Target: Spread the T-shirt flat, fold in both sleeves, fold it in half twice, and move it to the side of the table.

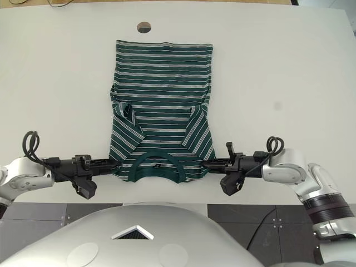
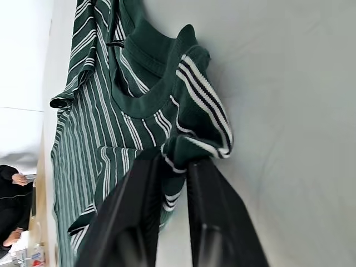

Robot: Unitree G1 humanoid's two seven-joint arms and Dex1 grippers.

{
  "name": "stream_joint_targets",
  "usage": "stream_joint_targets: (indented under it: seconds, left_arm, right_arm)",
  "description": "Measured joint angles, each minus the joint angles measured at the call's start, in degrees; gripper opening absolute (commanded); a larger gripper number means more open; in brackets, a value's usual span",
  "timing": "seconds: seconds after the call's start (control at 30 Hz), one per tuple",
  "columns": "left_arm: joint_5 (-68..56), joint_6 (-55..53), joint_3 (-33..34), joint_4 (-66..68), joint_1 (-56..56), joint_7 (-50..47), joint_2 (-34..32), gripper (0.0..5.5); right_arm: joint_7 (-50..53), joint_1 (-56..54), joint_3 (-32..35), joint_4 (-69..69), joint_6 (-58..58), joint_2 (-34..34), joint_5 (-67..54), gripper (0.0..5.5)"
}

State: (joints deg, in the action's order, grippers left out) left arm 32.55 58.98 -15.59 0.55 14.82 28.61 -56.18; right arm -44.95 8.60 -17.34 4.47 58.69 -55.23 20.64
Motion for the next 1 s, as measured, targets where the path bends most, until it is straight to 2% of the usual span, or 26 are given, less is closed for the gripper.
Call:
stream_joint_targets:
  seconds: [0.07,0.23,0.4,0.5,0.57,0.63,0.67,0.77,0.83,1.0]
  left_arm:
    - [-0.31,-0.26,-0.49,-0.44,0.16,0.34,-0.19,0.11]
    - [-4.09,-2.47,-1.98,-1.5,0.39,2.74,-1.24,0.11]
    - [-35.25,-23.64,-5.87,-15.63,8.59,15.58,-7.58,0.11]
    - [-57.86,-35.96,-5.89,-26.66,12.3,23.6,-17.01,0.11]
    - [-71.16,-43.06,-3.45,-32.3,13.32,27.81,-22.16,0.11]
    - [-81.43,-50.07,2.16,-35.53,10.72,29.58,-24.14,0.11]
    - [-82.97,-51.95,4.24,-35.5,8.52,29.38,-23.36,0.11]
    - [-82.85,-56.07,5.85,-29.73,1.23,26.45,-14.53,0.11]
    - [-79.72,-57.61,6.45,-20.8,-6.6,23.91,-6.21,0.11]
    - [-68.48,-56.34,6.46,-1.99,-17.76,24.47,5.09,0.11]
  right_arm:
    - [0.27,-0.07,-0.26,0.01,-0.09,-0.11,-0.02,0.1]
    - [-0.53,0.08,-1.86,-0.43,-2.46,-1.39,-3.15,0.1]
    - [-12.92,7.79,-4.74,-13.79,-26.54,-8.33,-32.58,0.1]
    - [-18.29,9.92,-3.27,-22.07,-39.87,-13.21,-50.22,0.1]
    - [-20.82,10.17,-0.38,-25.75,-46.99,-15.61,-58.45,0.1]
    - [-22.28,7.33,4.22,-28.1,-54.01,-16.87,-63.92,0.1]
    - [-22.19,4.81,5.9,-28.25,-55.66,-16.85,-64.8,0.1]
    - [-20.41,-1.71,6.66,-24.52,-57.88,-10.53,-61.65,0.1]
    - [-17.38,-8.22,6.07,-18.25,-57.86,-2.92,-56.72,0.1]
    - [-11.93,-22.59,4.29,-4.58,-56.73,10.52,-44.92,0.1]
